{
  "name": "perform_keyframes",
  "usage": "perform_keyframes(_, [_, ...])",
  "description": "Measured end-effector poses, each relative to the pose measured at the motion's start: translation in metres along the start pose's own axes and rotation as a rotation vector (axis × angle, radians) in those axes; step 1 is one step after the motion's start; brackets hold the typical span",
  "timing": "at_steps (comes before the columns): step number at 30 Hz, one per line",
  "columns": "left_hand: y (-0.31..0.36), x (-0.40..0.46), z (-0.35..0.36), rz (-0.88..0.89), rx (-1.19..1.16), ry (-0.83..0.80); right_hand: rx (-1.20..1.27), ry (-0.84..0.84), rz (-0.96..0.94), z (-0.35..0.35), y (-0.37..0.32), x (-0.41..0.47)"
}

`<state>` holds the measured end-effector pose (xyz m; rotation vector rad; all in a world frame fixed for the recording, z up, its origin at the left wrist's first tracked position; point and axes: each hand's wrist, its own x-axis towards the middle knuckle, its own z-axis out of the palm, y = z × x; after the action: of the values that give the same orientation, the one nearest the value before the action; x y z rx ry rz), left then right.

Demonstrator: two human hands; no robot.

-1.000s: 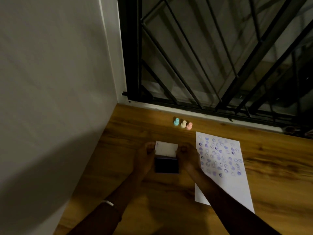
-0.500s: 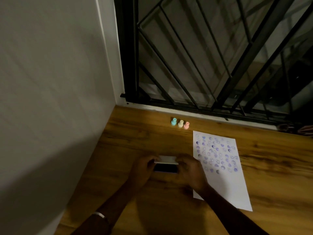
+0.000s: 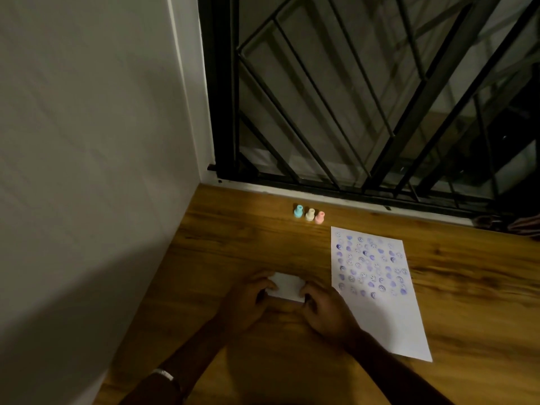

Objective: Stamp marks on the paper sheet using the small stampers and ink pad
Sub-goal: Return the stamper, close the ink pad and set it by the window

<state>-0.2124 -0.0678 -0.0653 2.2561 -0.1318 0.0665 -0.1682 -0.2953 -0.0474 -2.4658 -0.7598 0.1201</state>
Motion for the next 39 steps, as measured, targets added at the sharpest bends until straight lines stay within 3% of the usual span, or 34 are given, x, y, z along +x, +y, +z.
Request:
perform_keyframes(3, [0.005, 0.005, -0.001, 0.039, 0.030, 0.005, 0.002, 0.008, 0.017, 0.002, 0.001, 0.002])
perform_keyframes(10, [0.005, 0.019, -0.004, 0.039, 0.185, -0.193, -0.049, -0.097, 0.027, 0.008, 0.006, 0.010])
perform_keyframes(20, [0.000, 0.015, 0.006, 0.066, 0.257, -0.179, -0.261, -0.148, 0.030, 0.020, 0.005, 0.007])
perform_keyframes(30, [0.004, 0.007, 0.016, 0.148, 0.495, -0.086, -0.454, 0.014, -0.087, 0.030, -0.008, -0.008])
perform_keyframes(39, [0.005, 0.013, 0.021, 0.054, 0.481, -0.161, -0.448, -0.020, -0.012, 0.021, -0.015, -0.001])
